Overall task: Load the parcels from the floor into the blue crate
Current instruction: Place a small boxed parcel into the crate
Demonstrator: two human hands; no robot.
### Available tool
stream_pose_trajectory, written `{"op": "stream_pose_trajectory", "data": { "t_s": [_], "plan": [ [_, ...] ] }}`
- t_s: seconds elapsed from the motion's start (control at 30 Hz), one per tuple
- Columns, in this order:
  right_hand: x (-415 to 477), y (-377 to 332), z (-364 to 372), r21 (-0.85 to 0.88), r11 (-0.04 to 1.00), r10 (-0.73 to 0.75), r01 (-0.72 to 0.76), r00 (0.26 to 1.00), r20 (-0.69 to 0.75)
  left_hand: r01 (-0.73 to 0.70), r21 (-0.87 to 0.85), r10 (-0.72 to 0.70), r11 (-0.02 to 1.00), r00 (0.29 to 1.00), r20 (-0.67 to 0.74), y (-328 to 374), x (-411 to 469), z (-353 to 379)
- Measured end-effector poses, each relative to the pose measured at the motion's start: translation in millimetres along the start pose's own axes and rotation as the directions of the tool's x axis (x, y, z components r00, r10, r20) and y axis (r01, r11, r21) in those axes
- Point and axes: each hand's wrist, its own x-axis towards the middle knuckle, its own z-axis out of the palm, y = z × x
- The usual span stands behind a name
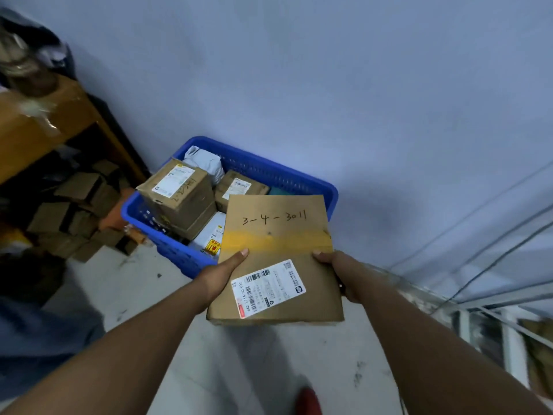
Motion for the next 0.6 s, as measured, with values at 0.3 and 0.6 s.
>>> {"op": "stream_pose_trajectory", "data": {
  "t_s": [0.3, 0.6],
  "plan": [
    [106, -29, 77, 0.247, 0.963, 0.093, -0.107, 0.993, 0.068, 0.126, 0.088, -0.122, 0.988, 0.991, -0.054, 57, 83, -80],
    [179, -63, 109, 0.316, 0.923, 0.244, -0.221, 0.969, -0.035, 0.125, 0.319, -0.091, 0.939, 0.989, -0.117, 128, 192, -96]
  ]
}}
